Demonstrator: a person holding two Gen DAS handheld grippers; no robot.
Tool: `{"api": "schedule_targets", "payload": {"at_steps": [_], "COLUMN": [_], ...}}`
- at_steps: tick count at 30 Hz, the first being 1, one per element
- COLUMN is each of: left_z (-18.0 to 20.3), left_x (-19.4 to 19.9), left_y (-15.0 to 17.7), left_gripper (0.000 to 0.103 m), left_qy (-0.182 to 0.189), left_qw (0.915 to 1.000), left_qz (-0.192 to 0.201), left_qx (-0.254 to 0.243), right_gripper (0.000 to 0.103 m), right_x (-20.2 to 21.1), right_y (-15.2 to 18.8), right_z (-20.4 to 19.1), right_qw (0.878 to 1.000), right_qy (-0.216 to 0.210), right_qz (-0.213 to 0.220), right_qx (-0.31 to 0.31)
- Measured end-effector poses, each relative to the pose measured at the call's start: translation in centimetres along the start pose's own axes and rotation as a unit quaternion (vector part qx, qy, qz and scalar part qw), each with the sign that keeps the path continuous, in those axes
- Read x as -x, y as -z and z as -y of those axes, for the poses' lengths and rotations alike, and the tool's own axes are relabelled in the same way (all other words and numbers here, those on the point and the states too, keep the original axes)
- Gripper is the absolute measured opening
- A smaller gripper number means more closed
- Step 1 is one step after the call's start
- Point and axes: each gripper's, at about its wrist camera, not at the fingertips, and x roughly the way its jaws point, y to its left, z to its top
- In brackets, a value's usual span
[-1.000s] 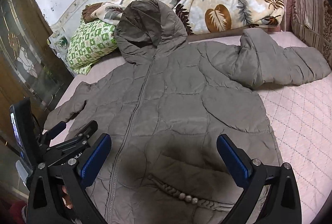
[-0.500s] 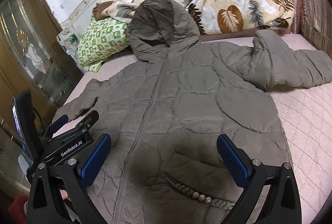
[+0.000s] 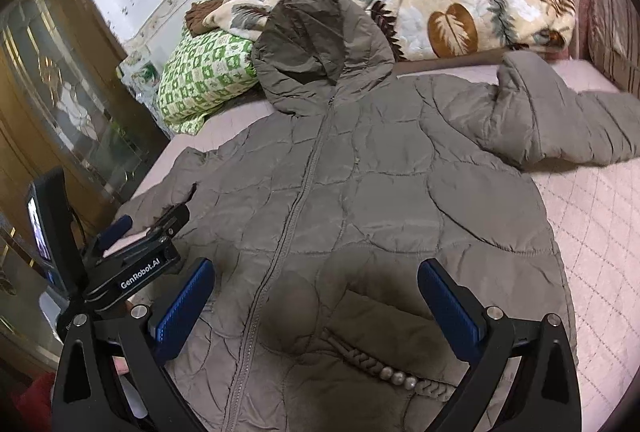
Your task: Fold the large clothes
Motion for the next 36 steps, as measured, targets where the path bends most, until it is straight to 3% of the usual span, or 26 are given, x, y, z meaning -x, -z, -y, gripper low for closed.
{"api": "schedule_targets", "payload": {"at_steps": [3, 8, 13, 19, 23, 28, 32, 36], "left_z": [0.4, 1.6, 3.2, 5.0, 6.2, 7.1, 7.2, 6.9], "left_x": [-0.3, -0.9, -1.6, -2.8, -3.3, -3.1, -3.2, -3.2], "left_y": [0.0, 0.0, -0.1, -0.1, 0.2, 0.4, 0.5, 0.4], "left_gripper": [0.103, 0.103, 0.103, 0.103, 0.103, 0.103, 0.103, 0.103], "left_qy": [0.011, 0.039, 0.068, 0.086, 0.089, 0.092, 0.091, 0.09], "left_qw": [0.9999, 0.9988, 0.9965, 0.9938, 0.9925, 0.9916, 0.9914, 0.9917], "left_qz": [-0.009, -0.026, -0.04, -0.056, -0.062, -0.058, -0.058, -0.06], "left_qx": [-0.004, -0.017, -0.029, -0.043, -0.057, -0.071, -0.073, -0.07], "right_gripper": [0.103, 0.103, 0.102, 0.1, 0.1, 0.1, 0.1, 0.1], "right_x": [1.3, 4.7, 8.1, 10.0, 8.8, 6.7, 5.2, 3.3], "right_y": [-0.9, -2.9, -4.3, -4.8, -5.2, -5.6, -4.9, -4.2], "right_z": [2.2, 9.0, 18.2, 25.0, 24.2, 20.0, 16.5, 11.2], "right_qw": [1.0, 0.992, 0.966, 0.938, 0.942, 0.939, 0.941, 0.938], "right_qy": [0.005, 0.052, 0.131, 0.165, 0.203, 0.304, 0.322, 0.341], "right_qz": [0.016, 0.059, 0.095, 0.119, 0.102, 0.072, 0.067, 0.062], "right_qx": [-0.023, -0.096, -0.201, -0.282, -0.248, -0.144, -0.087, 0.012]}}
